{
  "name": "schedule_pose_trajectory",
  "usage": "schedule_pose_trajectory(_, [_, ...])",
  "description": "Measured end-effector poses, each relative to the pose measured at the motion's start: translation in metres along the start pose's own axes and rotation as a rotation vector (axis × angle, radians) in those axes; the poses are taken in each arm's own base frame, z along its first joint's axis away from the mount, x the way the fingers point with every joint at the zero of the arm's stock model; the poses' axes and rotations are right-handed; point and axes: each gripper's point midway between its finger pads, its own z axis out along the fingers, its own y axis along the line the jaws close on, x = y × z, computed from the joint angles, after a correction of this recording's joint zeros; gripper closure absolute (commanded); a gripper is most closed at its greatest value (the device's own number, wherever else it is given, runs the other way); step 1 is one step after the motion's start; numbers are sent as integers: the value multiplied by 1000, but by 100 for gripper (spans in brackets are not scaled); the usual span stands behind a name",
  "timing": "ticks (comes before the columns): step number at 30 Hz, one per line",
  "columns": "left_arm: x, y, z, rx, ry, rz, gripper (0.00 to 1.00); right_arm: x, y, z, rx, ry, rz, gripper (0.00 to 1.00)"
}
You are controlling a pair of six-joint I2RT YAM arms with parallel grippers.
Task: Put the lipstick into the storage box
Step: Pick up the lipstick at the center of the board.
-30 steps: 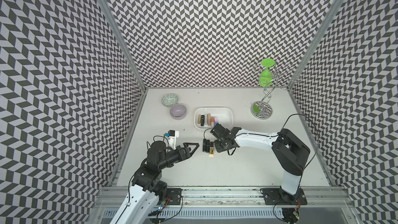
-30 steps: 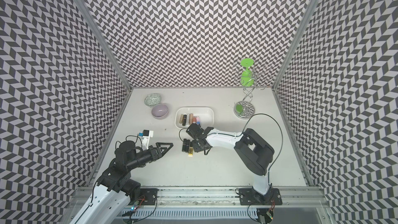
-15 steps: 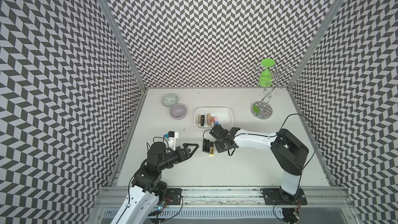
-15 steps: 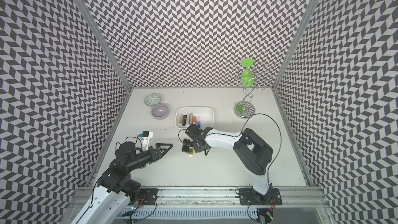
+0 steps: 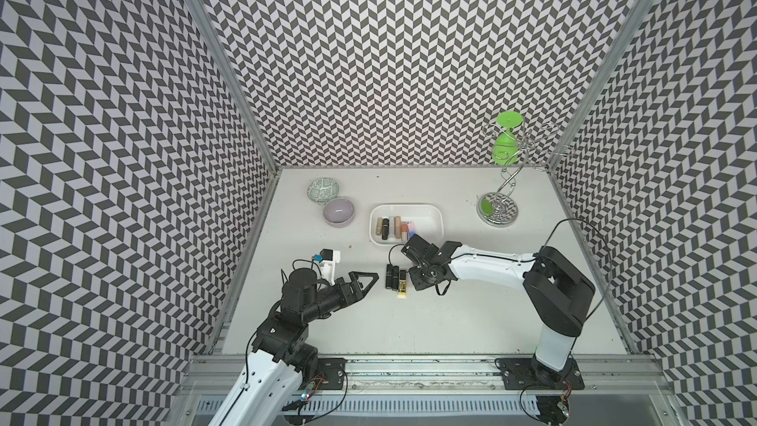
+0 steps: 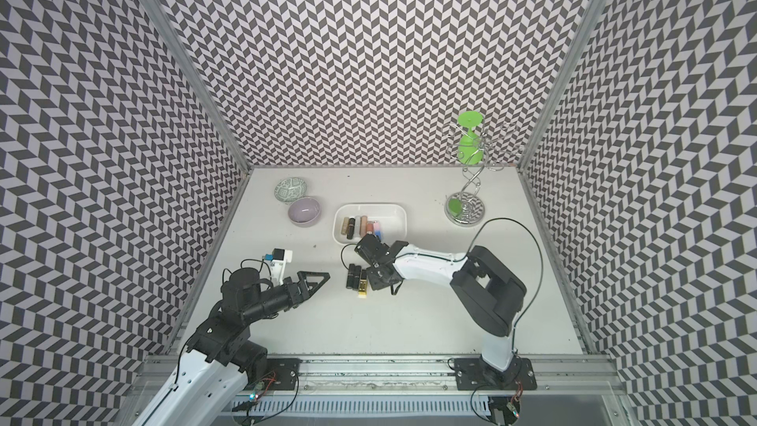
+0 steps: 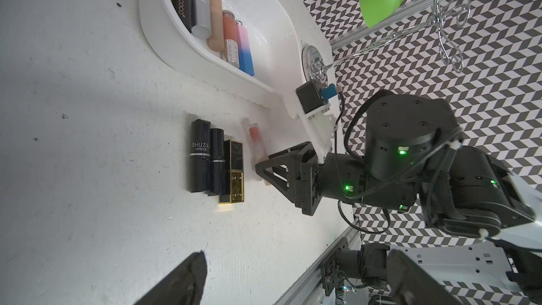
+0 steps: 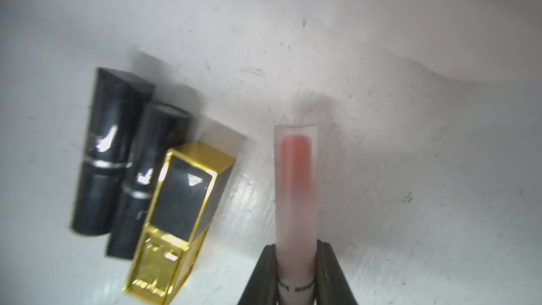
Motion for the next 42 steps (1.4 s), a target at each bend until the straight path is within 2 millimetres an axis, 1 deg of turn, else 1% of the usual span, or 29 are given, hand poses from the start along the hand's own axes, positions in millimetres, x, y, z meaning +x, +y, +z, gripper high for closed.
schedule_pose_trajectory(2, [-1, -1, 1, 3, 2, 3, 1, -3, 6, -13, -58, -17, 5, 82])
schedule_pose_trajectory(5, [-3, -4, 3, 16, 4, 12, 1, -12, 13, -39, -159, -60, 23, 82])
schedule_pose_trajectory(11, [-10, -21, 6, 83, 5, 48, 1, -36, 13, -100, -387, -176, 70, 82])
schedule_pose_trajectory(13, [-12, -30, 6, 119, 2, 64, 1, -43, 15, -121, -461, -215, 70, 82])
schedule_pose_trajectory(15, [-15, -40, 5, 160, -3, 80, 2, -48, 20, -138, -527, -243, 60, 82])
schedule_pose_trajectory(18, [-20, -59, 3, 239, -12, 107, 4, -49, 29, -159, -620, -269, 37, 82])
schedule_pose_trajectory(24, [-34, -92, 5, 346, 3, 144, 5, -45, 49, -191, -783, -285, -5, 82])
schedule_pose_trajectory(29, [-50, -120, 8, 398, 7, 187, 6, -42, 59, -212, -883, -298, -10, 83])
schedule_pose_trajectory(31, [-55, -127, 8, 413, 2, 201, 7, -42, 62, -220, -915, -306, -10, 83])
schedule_pose_trajectory(33, [-55, -131, 10, 427, 5, 212, 7, -43, 65, -228, -947, -313, -12, 82])
schedule_pose_trajectory(36, [-51, -135, 15, 439, 25, 216, 8, -44, 69, -237, -987, -324, -11, 82])
schedule_pose_trajectory(42, [-44, -150, 25, 468, 58, 234, 10, -43, 73, -243, -1042, -318, 4, 82])
